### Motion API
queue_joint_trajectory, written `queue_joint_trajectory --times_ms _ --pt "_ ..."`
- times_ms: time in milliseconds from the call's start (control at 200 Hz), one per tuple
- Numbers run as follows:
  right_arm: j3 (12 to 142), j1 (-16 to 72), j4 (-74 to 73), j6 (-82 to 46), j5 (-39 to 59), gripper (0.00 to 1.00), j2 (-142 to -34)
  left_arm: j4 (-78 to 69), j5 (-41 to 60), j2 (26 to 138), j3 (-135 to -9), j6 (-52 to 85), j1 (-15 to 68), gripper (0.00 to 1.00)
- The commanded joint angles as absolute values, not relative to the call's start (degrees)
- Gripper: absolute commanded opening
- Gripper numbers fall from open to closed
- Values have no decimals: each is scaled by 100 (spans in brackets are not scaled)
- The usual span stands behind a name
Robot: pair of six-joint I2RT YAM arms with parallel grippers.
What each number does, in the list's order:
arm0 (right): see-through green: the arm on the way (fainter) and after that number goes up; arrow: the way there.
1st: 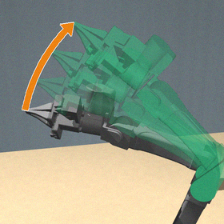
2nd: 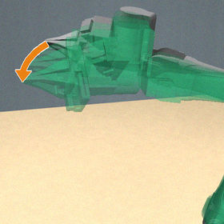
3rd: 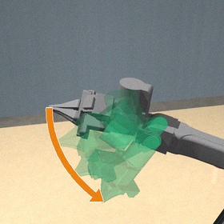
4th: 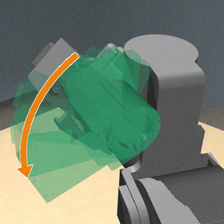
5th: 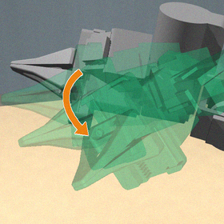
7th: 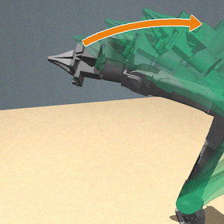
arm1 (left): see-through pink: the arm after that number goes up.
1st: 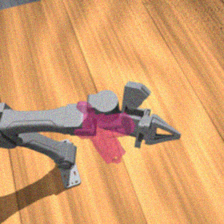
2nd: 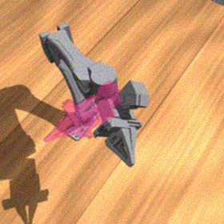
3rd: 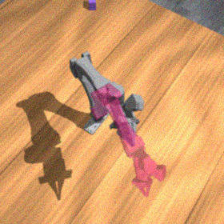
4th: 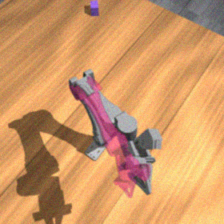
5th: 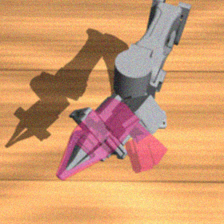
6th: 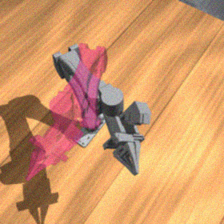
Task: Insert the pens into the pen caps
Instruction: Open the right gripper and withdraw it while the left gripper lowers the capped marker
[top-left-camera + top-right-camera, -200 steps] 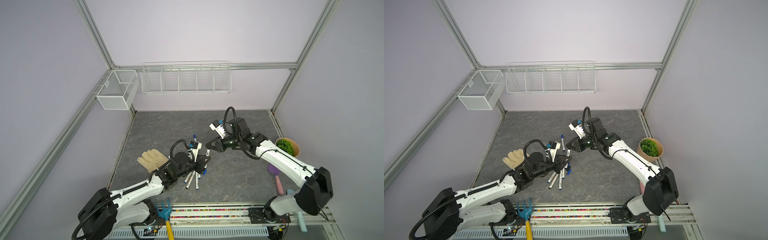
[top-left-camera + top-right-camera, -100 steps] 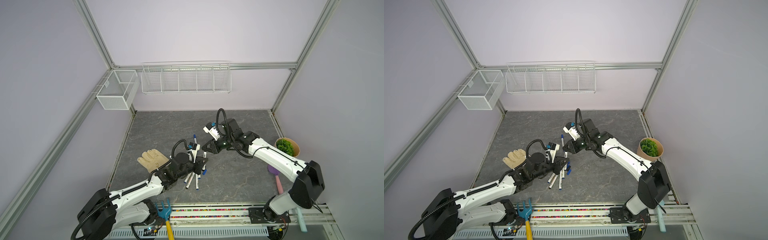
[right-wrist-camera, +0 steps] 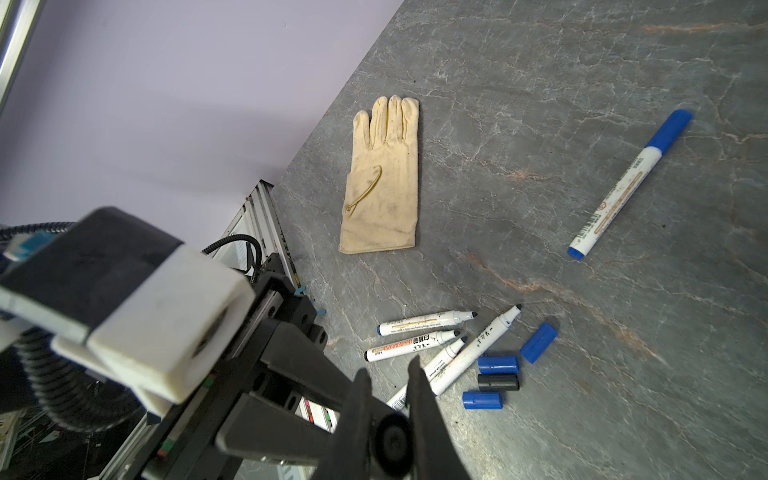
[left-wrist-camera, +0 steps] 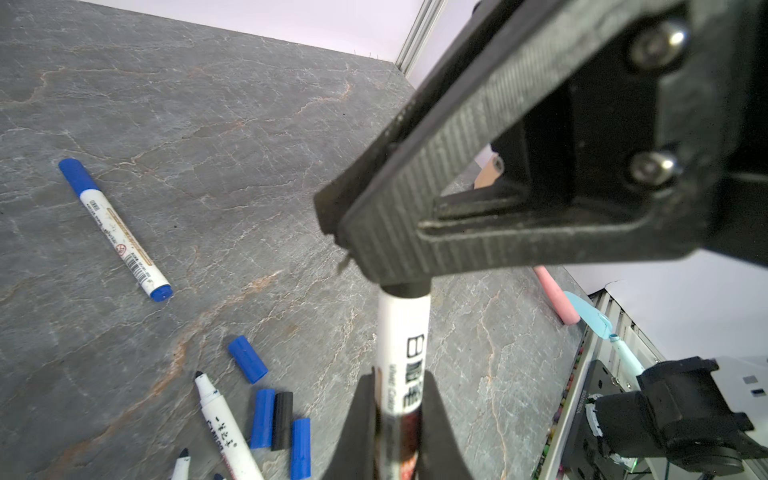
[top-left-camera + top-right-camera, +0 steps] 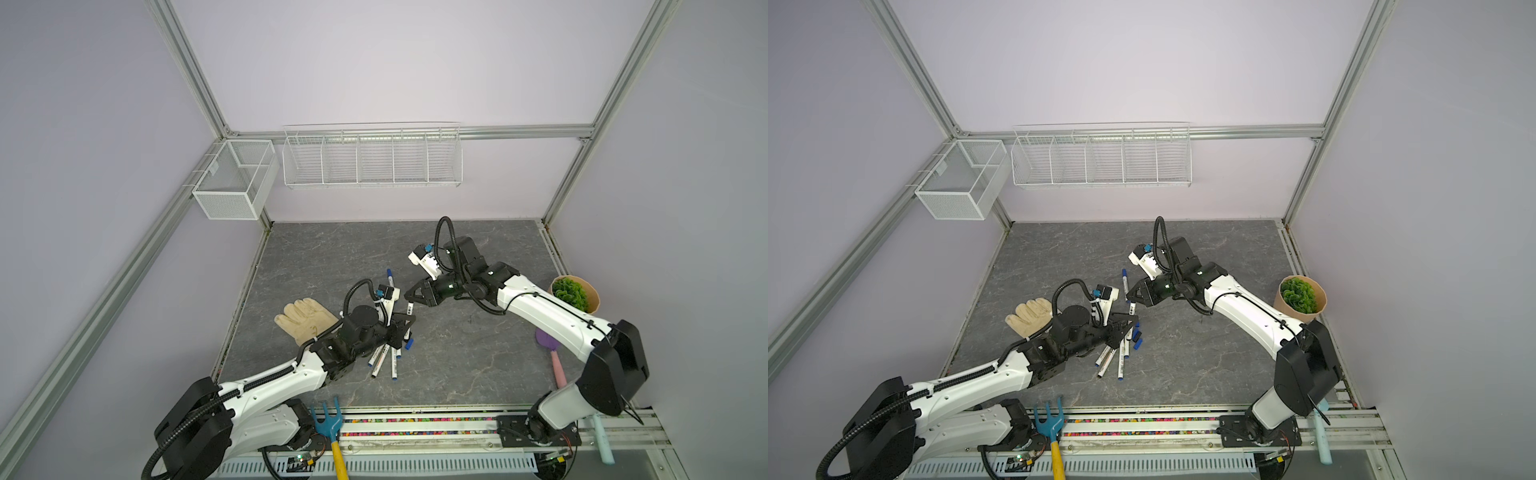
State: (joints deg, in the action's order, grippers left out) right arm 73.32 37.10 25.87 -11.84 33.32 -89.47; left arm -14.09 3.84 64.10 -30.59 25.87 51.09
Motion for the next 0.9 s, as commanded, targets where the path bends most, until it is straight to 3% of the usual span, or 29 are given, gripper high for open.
queue_joint_trajectory --times_ms 0,320,375,490,555,740,895 --pt "6812 3624 4666 -882 2963 11 -9023 -2651 -1539 6078 -3494 3089 4796 0" --pt "6792 3624 4255 -951 3073 14 -8698 -2254 -2277 6548 -3666 3242 5438 0" --pt "6820 3617 4131 -1026 3013 22 -8602 -2299 -2244 6693 -3657 3446 5462 0" --pt "6744 3441 3567 -1423 2703 49 -8197 -2353 -2345 6919 -3547 3887 5458 0" --pt "6466 3270 3016 -1831 2476 56 -7846 -2196 -2580 6971 -3505 4151 5450 0" --pt "6005 2963 2859 -2203 1637 56 -7440 -972 -1855 7142 -3728 5106 4568 0" --pt "5941 2838 3020 -2340 1625 55 -7573 -244 -1272 7621 -4098 4779 3912 0"
